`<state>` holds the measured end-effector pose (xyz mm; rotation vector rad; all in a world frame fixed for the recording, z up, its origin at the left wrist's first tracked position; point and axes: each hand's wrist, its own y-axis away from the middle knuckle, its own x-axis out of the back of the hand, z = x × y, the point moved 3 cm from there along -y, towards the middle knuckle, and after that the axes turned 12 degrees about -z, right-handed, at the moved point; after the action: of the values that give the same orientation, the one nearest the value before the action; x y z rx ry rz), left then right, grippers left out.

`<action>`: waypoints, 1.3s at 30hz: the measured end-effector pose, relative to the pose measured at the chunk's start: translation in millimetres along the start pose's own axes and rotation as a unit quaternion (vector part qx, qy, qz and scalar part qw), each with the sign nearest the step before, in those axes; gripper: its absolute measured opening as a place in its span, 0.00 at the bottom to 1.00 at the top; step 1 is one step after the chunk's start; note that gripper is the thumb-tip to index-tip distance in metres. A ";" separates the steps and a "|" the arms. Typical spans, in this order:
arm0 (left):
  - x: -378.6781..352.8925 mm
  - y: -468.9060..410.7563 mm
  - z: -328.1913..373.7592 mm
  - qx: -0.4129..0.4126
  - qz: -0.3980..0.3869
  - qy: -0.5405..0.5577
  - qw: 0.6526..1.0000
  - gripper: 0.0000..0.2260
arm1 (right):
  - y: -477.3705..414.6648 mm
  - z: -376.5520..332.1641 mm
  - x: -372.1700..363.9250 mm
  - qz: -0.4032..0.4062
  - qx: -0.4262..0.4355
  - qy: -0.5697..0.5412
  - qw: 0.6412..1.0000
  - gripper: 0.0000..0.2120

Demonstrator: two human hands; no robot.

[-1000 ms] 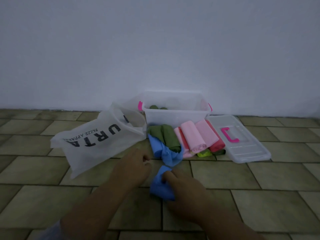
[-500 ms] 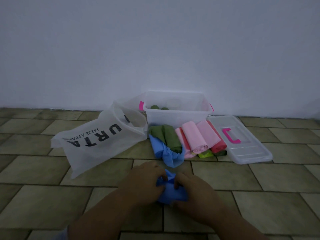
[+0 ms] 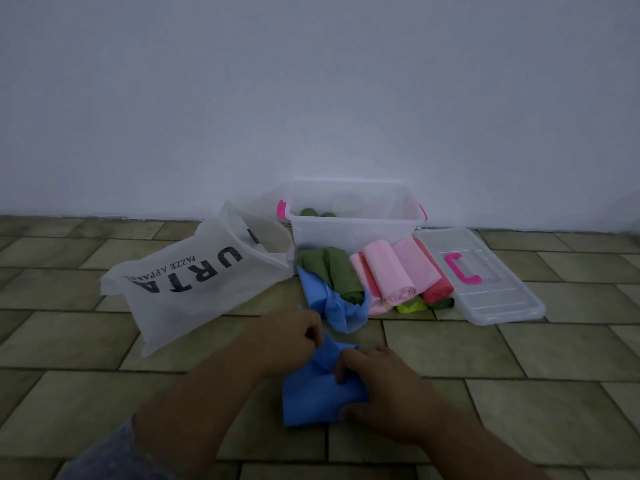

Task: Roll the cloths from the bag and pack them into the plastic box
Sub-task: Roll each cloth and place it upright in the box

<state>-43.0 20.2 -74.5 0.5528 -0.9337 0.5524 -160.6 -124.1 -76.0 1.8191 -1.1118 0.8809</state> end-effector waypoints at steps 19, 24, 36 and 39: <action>74.6 -6.5 7.5 0.011 0.262 0.058 0.963 0.03 | -15.5 2.6 0.1 0.011 -0.011 -0.003 1.000 0.18; 25.2 0.2 25.6 0.056 -0.192 0.043 0.979 0.13 | -18.6 4.0 0.1 0.003 -0.013 0.002 1.000 0.18; -11.4 4.5 11.9 0.077 -0.183 0.019 0.980 0.11 | -13.3 5.7 5.7 -0.028 -0.001 -0.018 0.999 0.16; -13.2 9.7 9.4 0.065 -0.178 0.027 0.982 0.12 | -17.4 5.6 10.3 -0.058 -0.009 -0.042 0.997 0.16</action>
<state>-61.1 18.6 -79.3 0.8003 -0.7291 0.3046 -140.1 -127.8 -74.4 1.8996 -1.0508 0.7315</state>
